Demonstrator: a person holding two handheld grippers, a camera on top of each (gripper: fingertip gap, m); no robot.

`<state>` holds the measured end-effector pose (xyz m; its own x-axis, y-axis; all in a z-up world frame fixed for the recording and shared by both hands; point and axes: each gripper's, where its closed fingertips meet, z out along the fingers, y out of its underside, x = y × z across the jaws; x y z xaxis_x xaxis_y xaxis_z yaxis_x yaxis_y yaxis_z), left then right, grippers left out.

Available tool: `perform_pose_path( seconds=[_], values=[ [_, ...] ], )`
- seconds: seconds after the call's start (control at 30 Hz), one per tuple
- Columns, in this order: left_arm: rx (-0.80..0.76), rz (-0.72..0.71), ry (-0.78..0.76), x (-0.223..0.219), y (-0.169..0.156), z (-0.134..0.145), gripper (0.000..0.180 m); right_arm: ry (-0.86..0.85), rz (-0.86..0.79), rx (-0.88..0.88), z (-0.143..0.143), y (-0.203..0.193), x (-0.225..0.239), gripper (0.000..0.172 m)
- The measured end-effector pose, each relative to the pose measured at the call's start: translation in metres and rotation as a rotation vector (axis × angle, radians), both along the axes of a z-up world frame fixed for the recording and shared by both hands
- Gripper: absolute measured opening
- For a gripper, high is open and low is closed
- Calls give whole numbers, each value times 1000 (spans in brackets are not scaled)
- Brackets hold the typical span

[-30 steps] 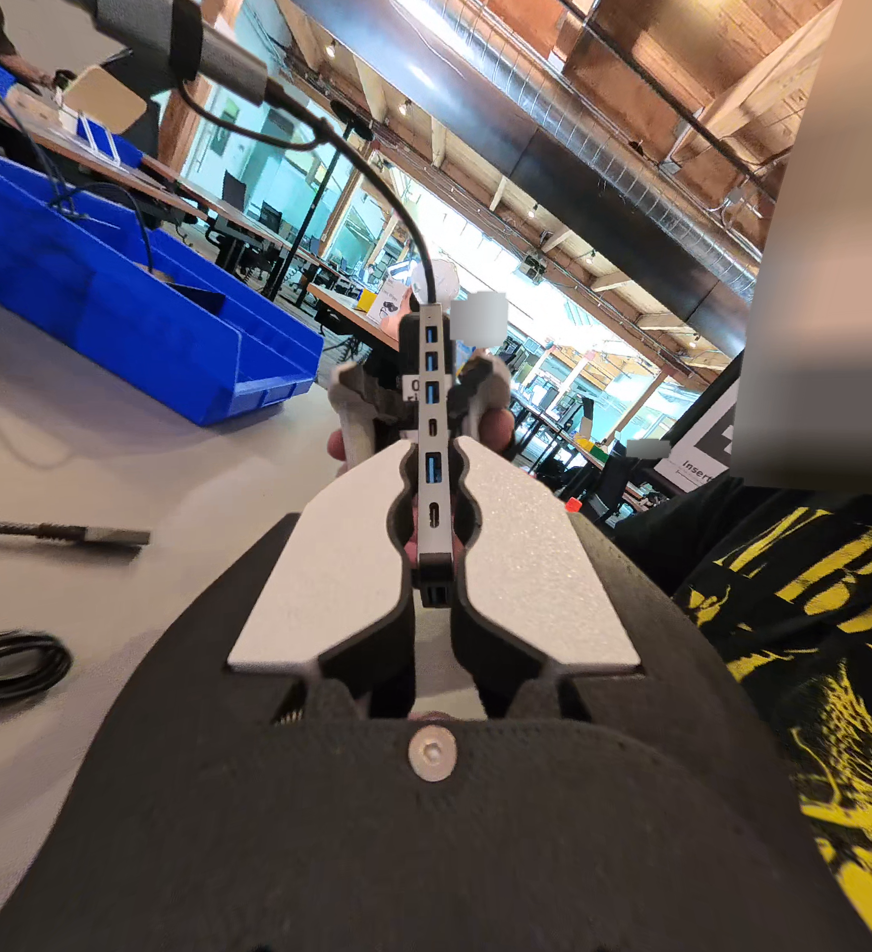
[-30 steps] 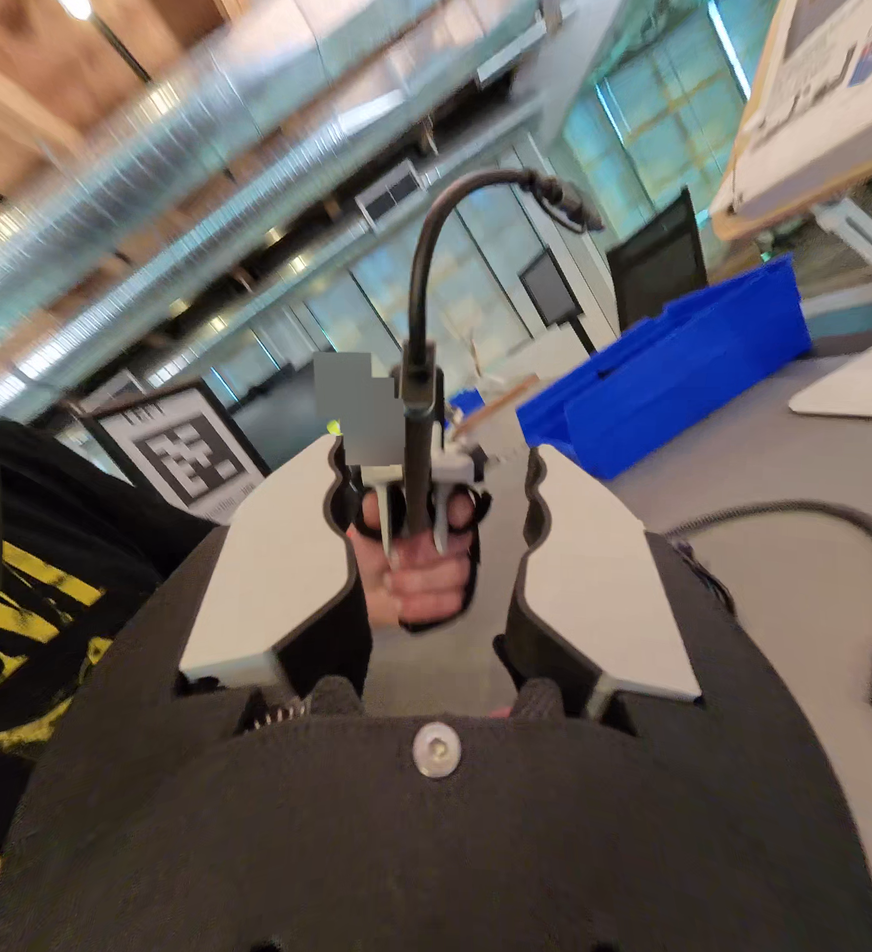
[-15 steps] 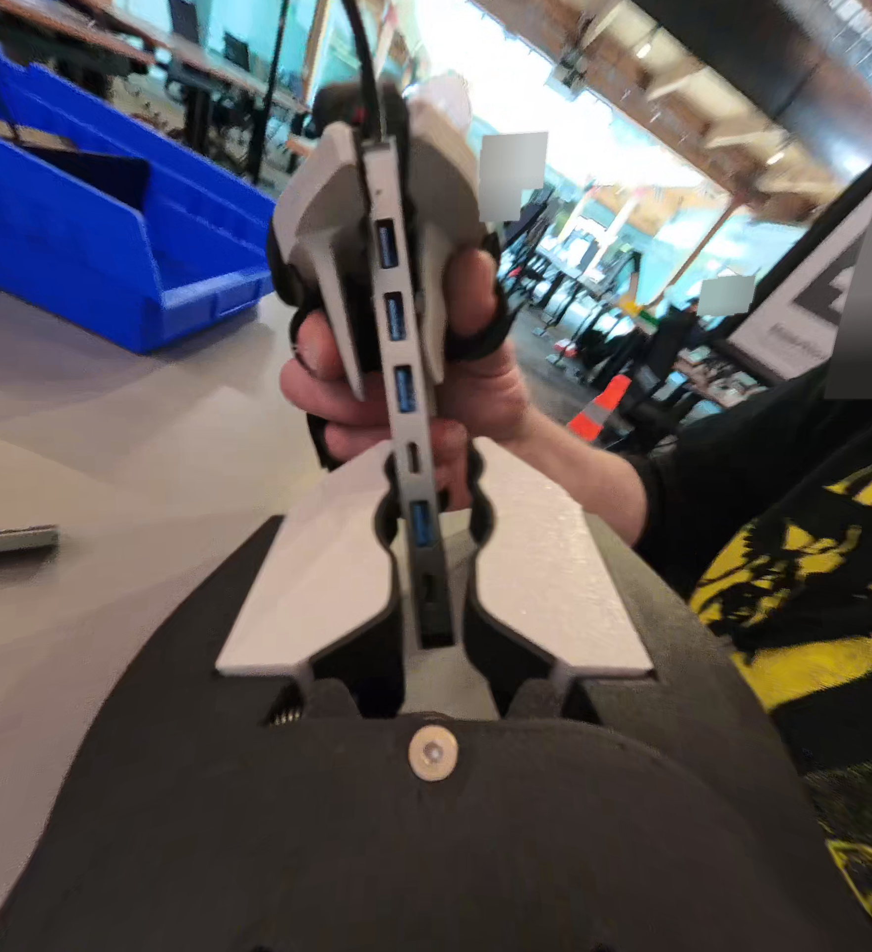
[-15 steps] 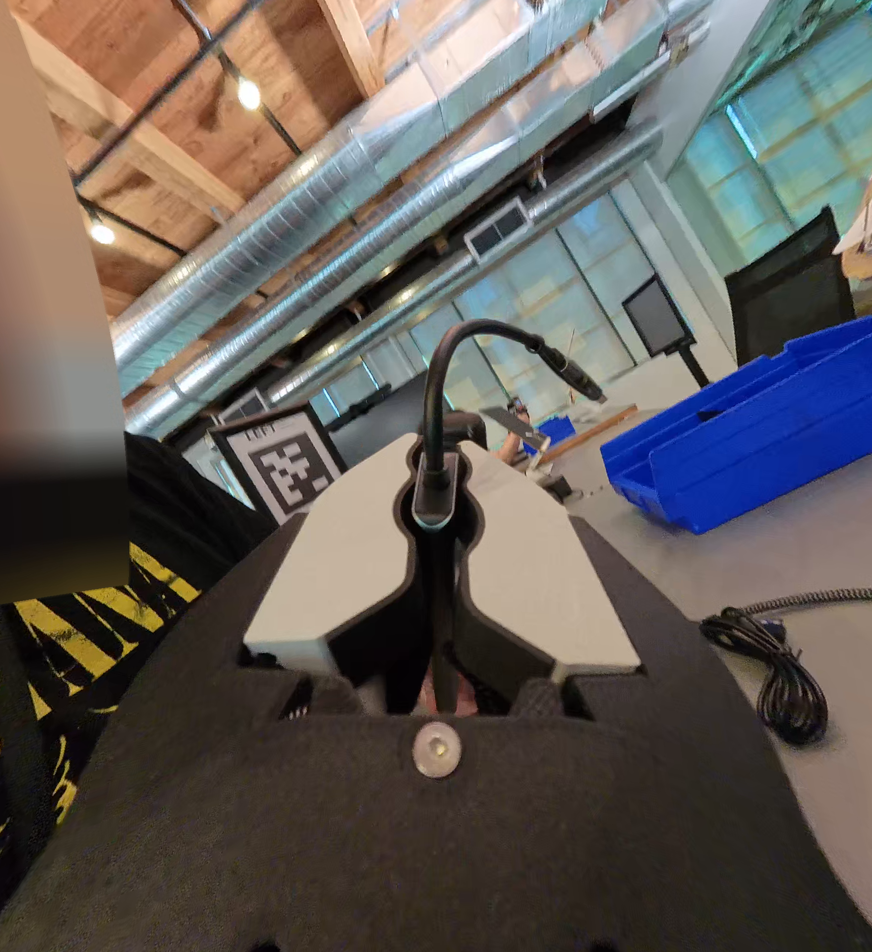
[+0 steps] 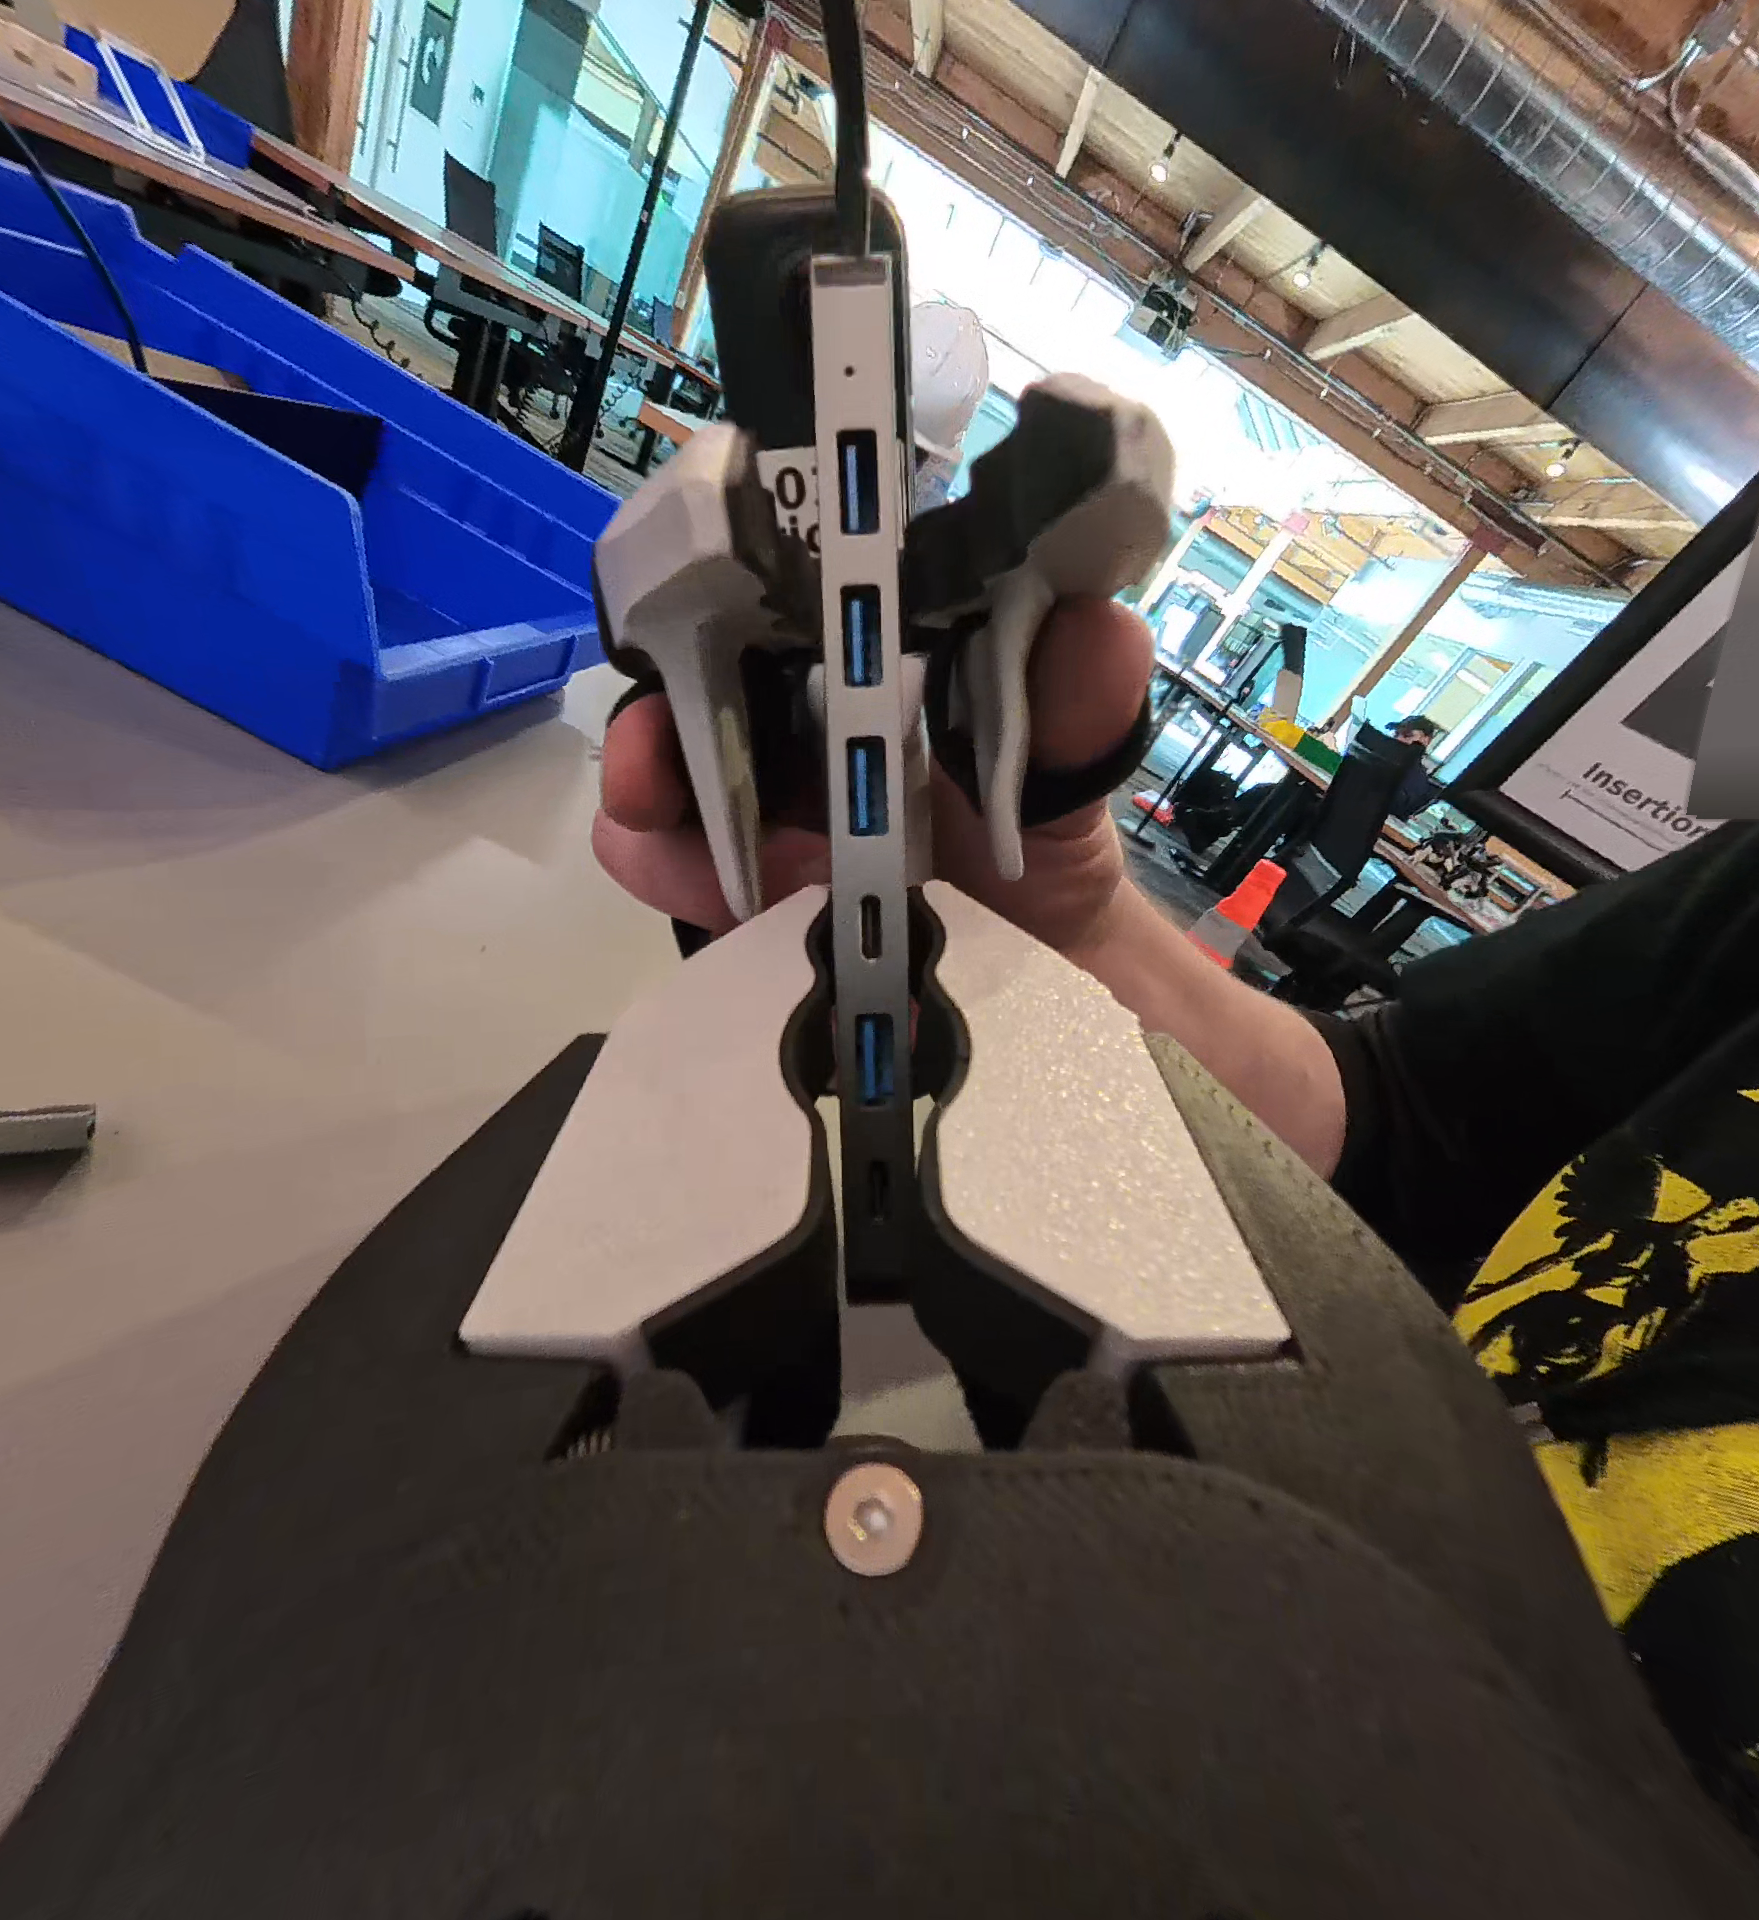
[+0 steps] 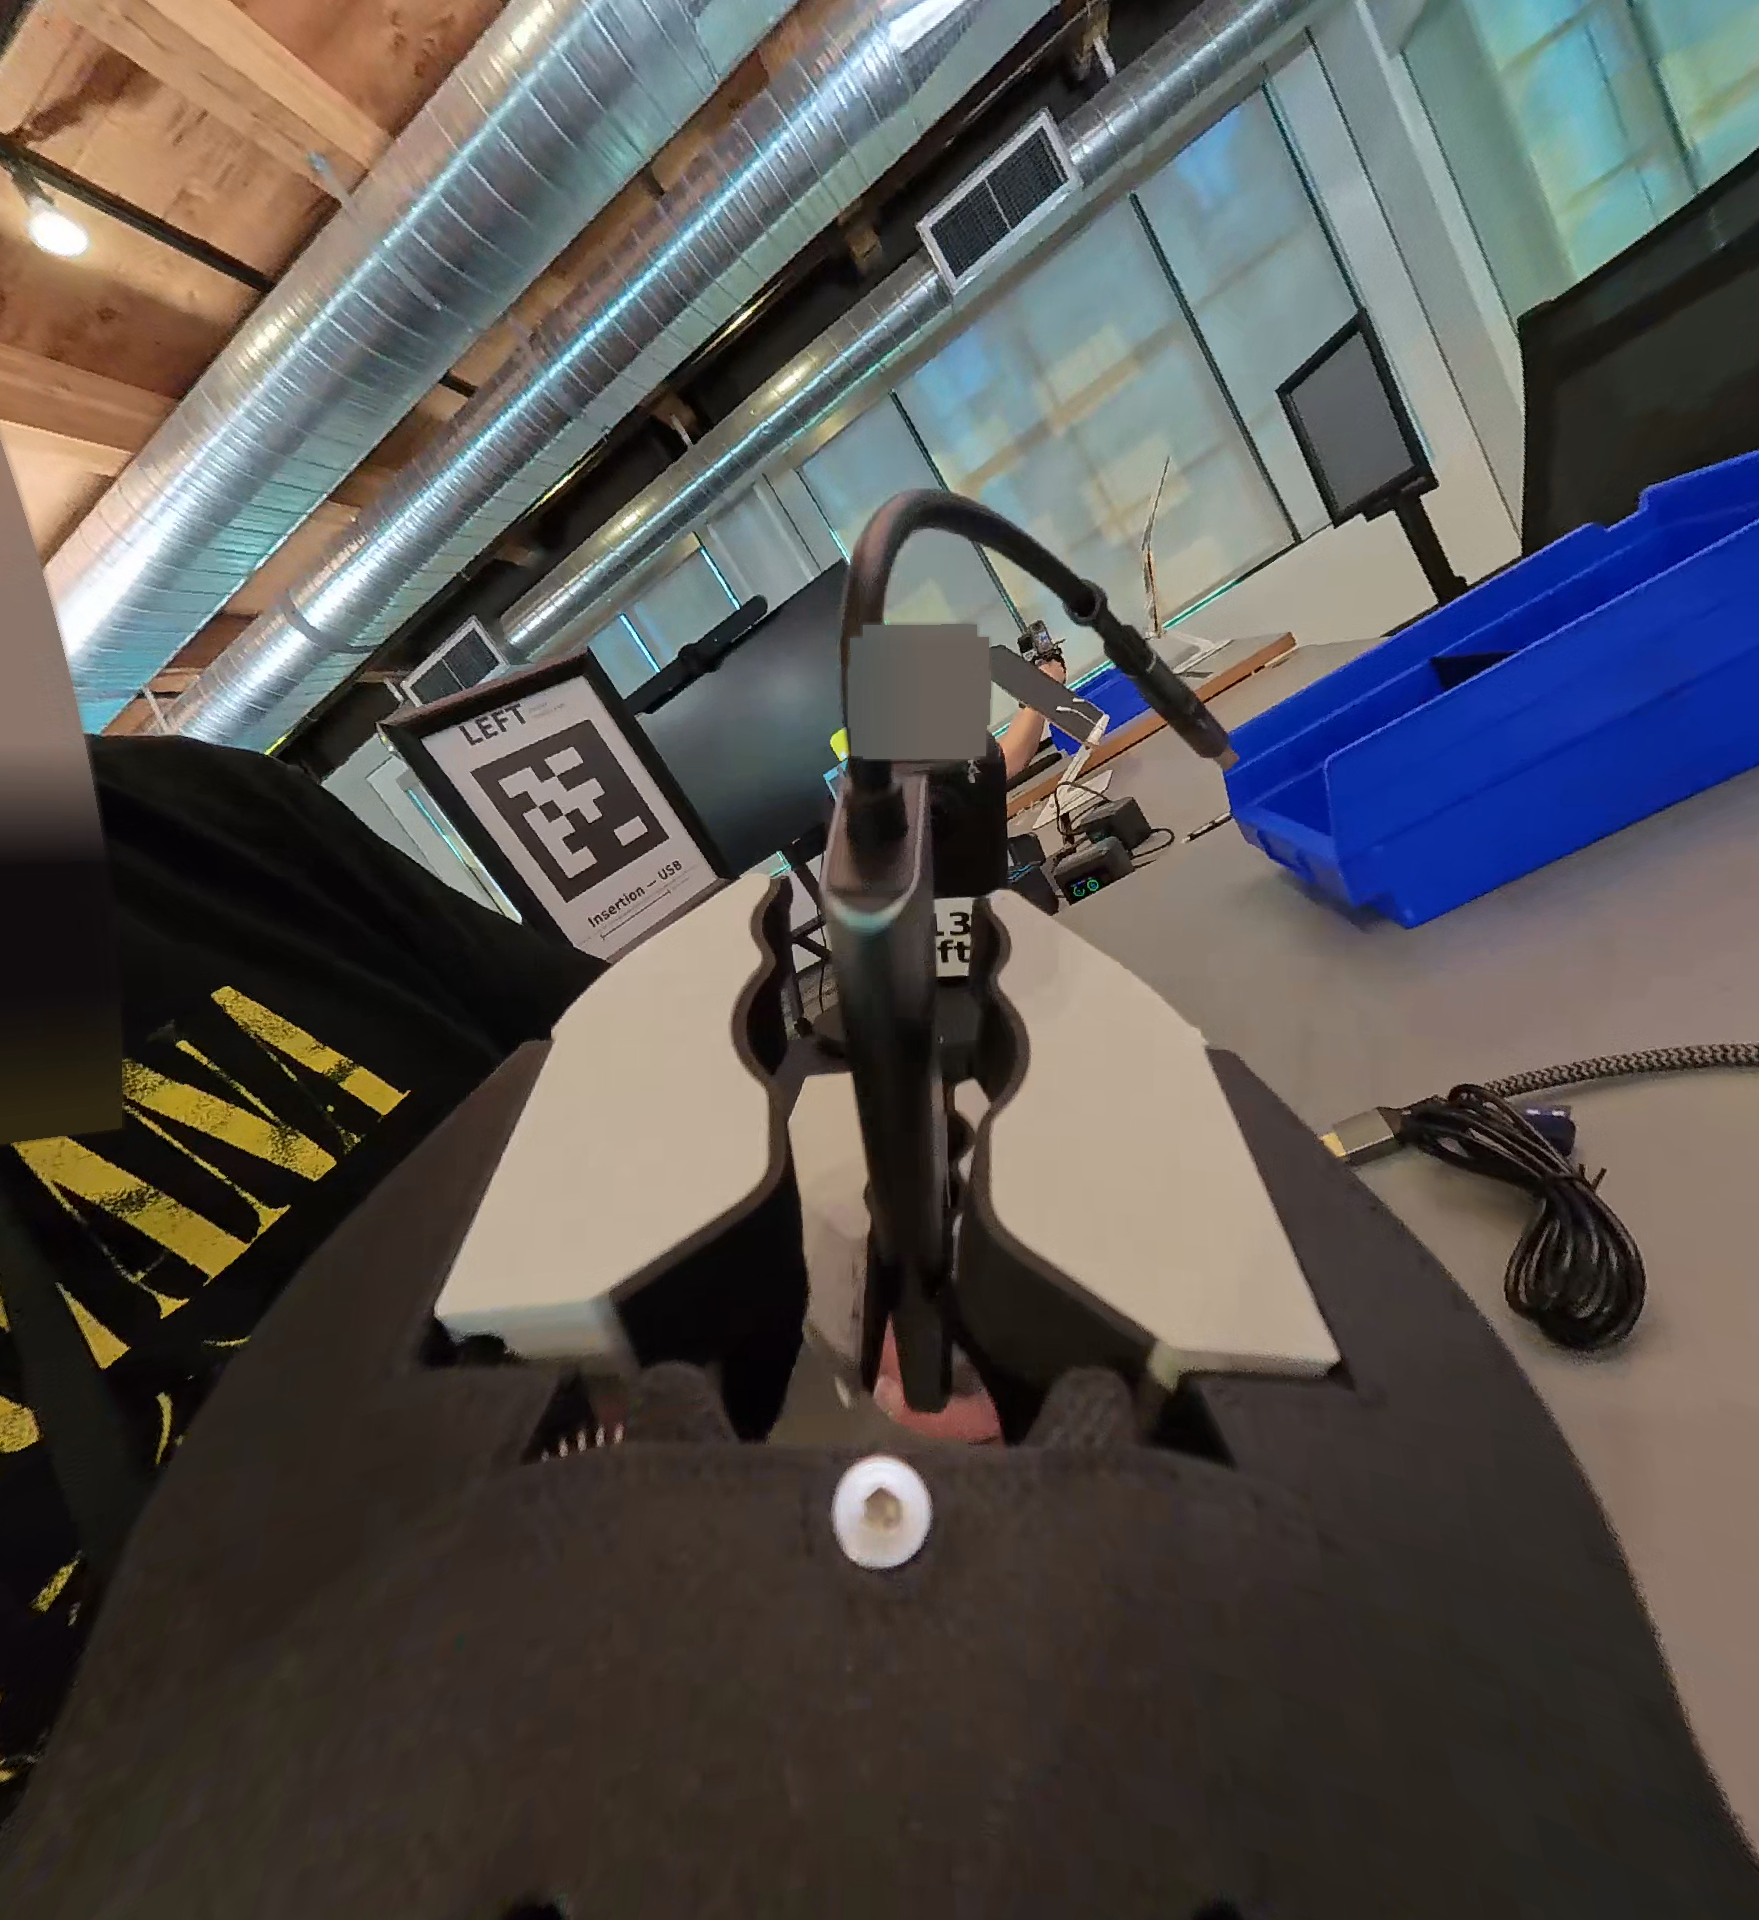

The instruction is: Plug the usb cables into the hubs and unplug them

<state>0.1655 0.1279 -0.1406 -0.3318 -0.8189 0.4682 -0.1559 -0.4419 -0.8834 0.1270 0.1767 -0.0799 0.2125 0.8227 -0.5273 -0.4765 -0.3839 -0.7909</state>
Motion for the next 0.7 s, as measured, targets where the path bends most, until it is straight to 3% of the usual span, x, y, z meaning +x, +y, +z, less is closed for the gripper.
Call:
perform_pose_path(
  seconds=[0.1,0.2,0.27,0.3,0.47,0.57,0.7],
  values=[
    [49,19,4,4,-4,-2,11,27,8,52,7,-3,4,9],
    [45,47,-11,7,-3,0,11,48,-9,48,9,-1,8,9],
    [38,69,-27,7,1,2,11,64,-17,-5,7,3,12,54],
    [36,76,-36,6,2,3,11,65,-19,-8,6,2,14,54],
    [20,64,-57,6,4,5,11,64,-19,12,3,-3,18,33],
    [4,67,-63,7,4,5,11,6,-61,54,0,-3,18,10],
    [-31,25,-70,7,3,7,11,-12,-85,80,1,-3,20,11]
  ],
)
